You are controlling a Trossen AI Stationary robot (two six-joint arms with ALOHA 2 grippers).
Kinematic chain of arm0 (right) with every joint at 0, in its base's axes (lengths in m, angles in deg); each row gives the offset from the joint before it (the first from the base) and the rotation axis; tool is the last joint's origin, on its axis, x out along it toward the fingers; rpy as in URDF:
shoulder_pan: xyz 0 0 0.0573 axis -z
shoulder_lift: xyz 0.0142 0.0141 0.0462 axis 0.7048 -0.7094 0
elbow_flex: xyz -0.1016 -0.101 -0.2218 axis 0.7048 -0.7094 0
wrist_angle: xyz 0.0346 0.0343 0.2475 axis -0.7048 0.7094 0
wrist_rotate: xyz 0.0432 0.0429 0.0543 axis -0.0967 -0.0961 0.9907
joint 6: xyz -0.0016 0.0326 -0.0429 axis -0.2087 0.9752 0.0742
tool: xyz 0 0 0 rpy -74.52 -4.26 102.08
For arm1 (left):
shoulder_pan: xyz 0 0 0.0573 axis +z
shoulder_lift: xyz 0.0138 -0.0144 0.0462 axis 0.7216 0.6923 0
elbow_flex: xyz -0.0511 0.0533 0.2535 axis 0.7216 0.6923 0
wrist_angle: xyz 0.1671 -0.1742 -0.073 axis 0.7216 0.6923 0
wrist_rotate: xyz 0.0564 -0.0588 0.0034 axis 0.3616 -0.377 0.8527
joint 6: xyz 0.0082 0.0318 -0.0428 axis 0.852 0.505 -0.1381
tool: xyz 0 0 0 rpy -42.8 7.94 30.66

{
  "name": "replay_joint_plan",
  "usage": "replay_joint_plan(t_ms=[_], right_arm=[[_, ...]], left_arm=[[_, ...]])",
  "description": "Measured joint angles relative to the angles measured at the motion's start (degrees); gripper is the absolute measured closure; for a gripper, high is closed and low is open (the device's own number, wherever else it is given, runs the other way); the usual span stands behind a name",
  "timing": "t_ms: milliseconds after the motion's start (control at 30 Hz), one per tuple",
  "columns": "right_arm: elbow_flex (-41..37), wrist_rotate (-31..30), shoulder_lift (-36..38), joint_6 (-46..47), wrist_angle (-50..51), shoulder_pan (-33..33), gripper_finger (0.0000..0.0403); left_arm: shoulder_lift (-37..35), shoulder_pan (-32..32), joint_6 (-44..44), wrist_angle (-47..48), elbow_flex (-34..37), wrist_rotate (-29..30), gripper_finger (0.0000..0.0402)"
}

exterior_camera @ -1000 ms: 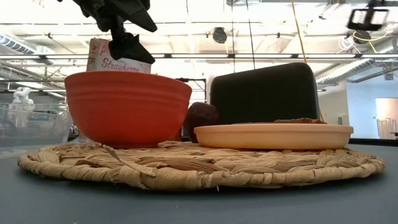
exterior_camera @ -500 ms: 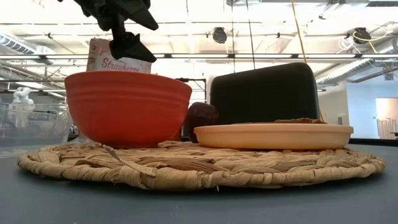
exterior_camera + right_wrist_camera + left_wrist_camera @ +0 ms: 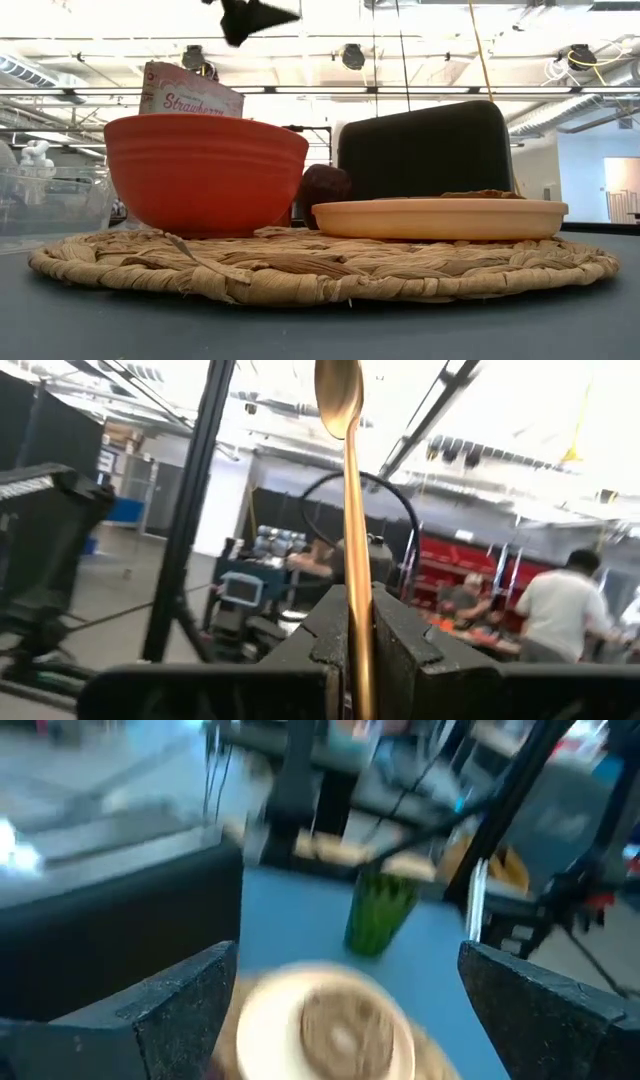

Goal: Arrange a breakfast setting
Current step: Put the gold spoon from the green cup to the left side of the placemat

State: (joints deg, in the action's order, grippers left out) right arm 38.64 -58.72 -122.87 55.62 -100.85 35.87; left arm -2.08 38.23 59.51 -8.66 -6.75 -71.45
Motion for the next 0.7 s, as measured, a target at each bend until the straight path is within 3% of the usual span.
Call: replay_joint_plan(t_ms=[333, 600, 700], right_arm=[[0.0, 0.2, -10.7, -10.8, -19.1, 1.5, 0.0385], [0.0, -0.4, -15.5, -23.7, -23.7, 2.5, 0.0385], [0.0, -4.2, -16.5, -28.6, -24.9, 2.6, 0.0385]], left_arm=[[0.0, 0.0, 12.7, -16.9, 0.0, 0.0, 0.0016], [0.0, 0.0, 14.2, -23.0, 0.0, 0.0, 0.0016], [0.0, 0.0, 13.9, -24.0, 0.0, 0.0, 0.0016]])
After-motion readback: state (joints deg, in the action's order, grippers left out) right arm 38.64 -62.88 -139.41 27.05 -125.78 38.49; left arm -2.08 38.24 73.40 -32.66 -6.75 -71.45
